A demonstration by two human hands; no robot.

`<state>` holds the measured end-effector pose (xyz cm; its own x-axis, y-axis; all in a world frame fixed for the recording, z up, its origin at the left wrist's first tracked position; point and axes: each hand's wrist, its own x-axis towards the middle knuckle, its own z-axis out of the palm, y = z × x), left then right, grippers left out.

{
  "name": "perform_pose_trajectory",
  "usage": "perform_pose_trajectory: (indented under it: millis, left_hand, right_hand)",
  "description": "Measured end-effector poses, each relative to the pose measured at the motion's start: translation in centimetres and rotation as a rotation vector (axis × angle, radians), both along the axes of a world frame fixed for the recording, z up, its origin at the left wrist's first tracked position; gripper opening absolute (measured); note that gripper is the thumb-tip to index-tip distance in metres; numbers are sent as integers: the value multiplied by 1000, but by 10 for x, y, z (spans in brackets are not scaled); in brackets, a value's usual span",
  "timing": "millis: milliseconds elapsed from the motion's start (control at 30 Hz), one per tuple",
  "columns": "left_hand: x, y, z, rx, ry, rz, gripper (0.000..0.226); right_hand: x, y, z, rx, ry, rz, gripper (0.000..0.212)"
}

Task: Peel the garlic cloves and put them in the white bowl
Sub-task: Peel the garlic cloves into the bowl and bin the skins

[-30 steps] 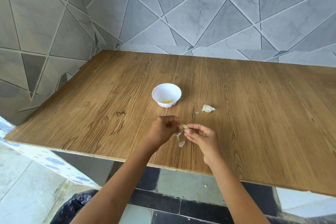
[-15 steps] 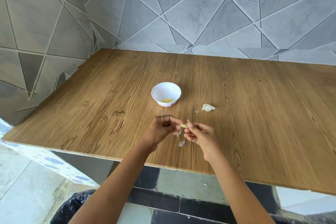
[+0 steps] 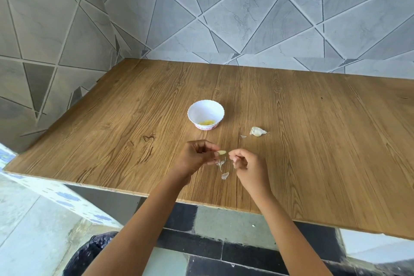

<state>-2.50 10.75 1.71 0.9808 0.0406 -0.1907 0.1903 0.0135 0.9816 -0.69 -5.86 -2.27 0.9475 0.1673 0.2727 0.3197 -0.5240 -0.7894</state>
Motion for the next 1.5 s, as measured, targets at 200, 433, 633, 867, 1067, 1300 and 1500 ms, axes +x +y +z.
perform_pose_trajectory:
  millis: [200, 433, 633, 867, 1067, 1300, 1500]
  left_hand:
    - [0, 5, 1, 248, -32, 8, 9]
    - [28, 44, -22, 729, -55, 391, 10]
    - [30, 52, -33, 855, -83, 351, 14]
    - [32, -2, -15, 914, -372, 92, 22]
    - [79, -60, -14, 1131, -323, -214, 47]
    - [87, -53, -12, 1208, -340, -432, 47]
    - [35, -19, -14, 1146, -374, -449, 35]
  right_hand:
    - [-3, -1, -2, -155, -276, -107, 10]
    - [-15, -25, -30, -400, -195, -185, 42]
    - [-25, -32, -38, -531, -102, -209, 70]
    - [-29, -37, -31, -477, -55, -238, 65]
    - [-35, -60, -30, -561, 34, -253, 65]
    - [-37, -59, -27, -551, 55, -265, 63]
    - [-35, -60, -24, -299, 29, -260, 57]
